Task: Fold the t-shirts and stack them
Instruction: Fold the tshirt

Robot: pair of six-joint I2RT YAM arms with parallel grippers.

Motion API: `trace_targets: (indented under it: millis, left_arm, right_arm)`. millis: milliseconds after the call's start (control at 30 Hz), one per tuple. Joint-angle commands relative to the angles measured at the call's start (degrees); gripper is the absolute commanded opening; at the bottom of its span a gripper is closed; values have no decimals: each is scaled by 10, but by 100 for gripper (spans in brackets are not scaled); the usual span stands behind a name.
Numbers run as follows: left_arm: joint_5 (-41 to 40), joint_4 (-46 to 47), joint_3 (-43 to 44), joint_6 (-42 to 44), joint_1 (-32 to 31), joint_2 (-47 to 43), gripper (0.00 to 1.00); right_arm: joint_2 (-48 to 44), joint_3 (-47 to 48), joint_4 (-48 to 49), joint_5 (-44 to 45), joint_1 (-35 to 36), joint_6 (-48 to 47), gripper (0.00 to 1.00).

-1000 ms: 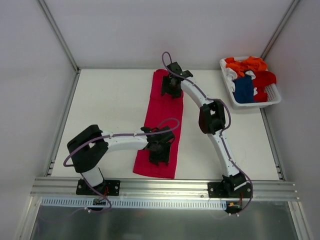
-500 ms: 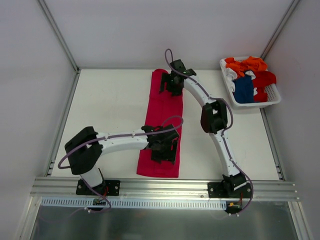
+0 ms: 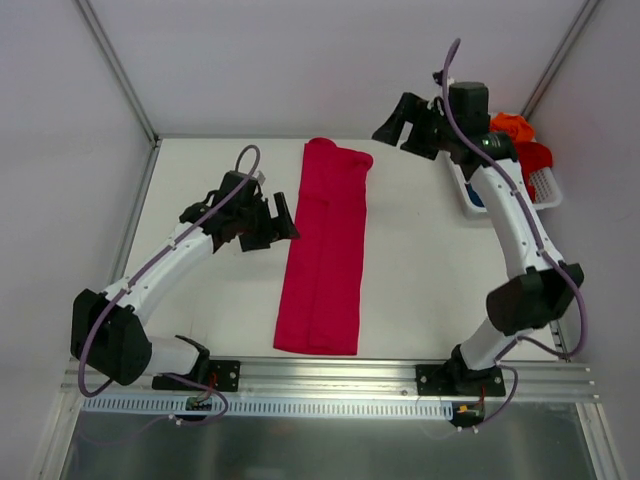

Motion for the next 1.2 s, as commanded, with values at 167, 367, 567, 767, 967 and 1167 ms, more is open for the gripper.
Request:
trace_targets:
  millis: [167, 367, 567, 767, 967, 1167]
  left_arm:
    - [179, 24, -91, 32, 84, 17, 86]
    - [245, 54, -200, 10, 86, -51, 86]
    - [273, 74, -316, -43, 85, -130, 85]
    - [280, 75, -419, -89, 83, -194, 81]
    - [272, 75, -464, -123, 44, -238, 77]
    - [215, 72, -460, -139, -41, -192, 72]
  right_arm:
    - [-184, -458, 137, -88, 48, 141, 92]
    - [-271, -658, 141, -67, 130, 209, 90]
    - [-331, -765, 137, -73, 198, 279, 88]
    - [-340, -835, 173, -67, 291, 345, 82]
    - [-303, -841, 175, -60, 340, 358, 78]
    - [-285, -873, 261, -62, 365, 394, 71]
